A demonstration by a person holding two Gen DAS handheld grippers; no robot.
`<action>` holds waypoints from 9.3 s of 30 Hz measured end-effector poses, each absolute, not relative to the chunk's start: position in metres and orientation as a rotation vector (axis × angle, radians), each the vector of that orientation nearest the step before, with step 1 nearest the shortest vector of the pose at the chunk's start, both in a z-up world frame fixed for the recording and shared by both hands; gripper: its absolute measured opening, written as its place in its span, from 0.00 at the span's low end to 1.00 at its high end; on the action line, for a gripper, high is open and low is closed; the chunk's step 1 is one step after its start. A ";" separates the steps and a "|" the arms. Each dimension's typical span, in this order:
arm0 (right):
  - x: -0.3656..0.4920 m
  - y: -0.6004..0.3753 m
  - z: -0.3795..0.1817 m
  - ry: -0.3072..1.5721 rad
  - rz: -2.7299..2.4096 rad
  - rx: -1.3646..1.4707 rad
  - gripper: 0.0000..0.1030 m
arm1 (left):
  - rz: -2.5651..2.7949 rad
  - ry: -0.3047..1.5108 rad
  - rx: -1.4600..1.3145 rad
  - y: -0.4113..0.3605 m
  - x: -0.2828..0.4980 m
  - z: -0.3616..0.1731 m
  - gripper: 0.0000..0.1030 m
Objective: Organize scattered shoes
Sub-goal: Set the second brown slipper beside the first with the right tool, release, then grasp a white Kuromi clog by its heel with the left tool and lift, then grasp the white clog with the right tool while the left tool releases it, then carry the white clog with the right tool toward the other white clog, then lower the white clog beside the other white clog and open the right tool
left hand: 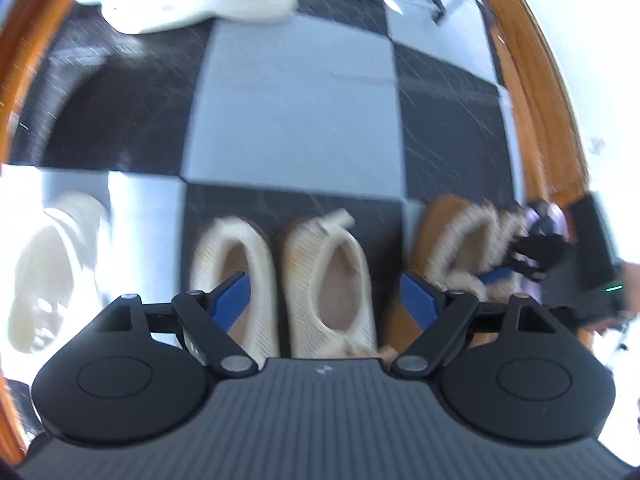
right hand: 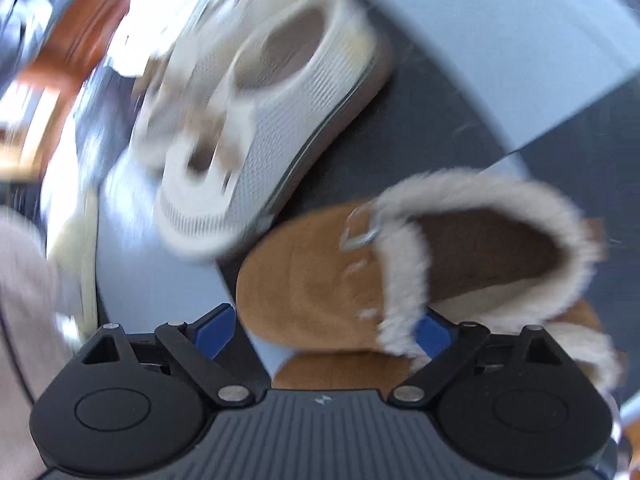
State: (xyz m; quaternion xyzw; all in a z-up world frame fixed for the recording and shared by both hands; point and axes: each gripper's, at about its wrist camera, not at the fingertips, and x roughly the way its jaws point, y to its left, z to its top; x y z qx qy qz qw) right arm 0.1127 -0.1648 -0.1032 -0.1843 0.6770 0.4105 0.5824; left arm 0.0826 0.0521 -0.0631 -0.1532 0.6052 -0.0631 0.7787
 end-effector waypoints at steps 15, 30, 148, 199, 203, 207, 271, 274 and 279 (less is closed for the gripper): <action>0.163 -0.198 -0.071 1.407 0.686 0.331 0.95 | 0.385 0.985 -0.116 0.140 0.275 -0.094 0.91; 0.172 -0.208 -0.104 1.397 0.652 0.329 0.95 | 0.557 1.087 -0.377 0.151 0.347 -0.160 0.68; 0.165 0.109 -0.107 1.684 0.862 0.520 0.39 | 0.227 0.611 -0.332 0.231 -0.178 -0.052 0.70; 0.181 0.204 -0.139 1.203 0.897 -0.279 0.78 | -0.096 0.981 -0.173 0.187 -0.109 -0.156 0.70; 0.164 0.221 -0.110 1.163 0.925 -0.298 0.71 | -0.073 0.953 -0.238 0.202 -0.113 -0.146 0.70; 0.164 0.222 -0.103 1.231 0.960 -0.186 0.83 | -0.066 0.973 -0.266 0.212 -0.115 -0.144 0.70; 0.092 0.153 -0.189 1.527 0.889 -0.323 0.74 | 0.180 1.036 -0.236 0.276 -0.071 -0.155 0.94; 0.092 0.149 -0.208 1.574 0.921 -0.295 0.40 | 0.202 0.999 -0.201 0.269 -0.073 -0.162 0.85; 0.124 0.119 -0.211 1.573 0.849 -0.127 0.29 | 0.199 0.992 -0.141 0.257 -0.070 -0.159 0.82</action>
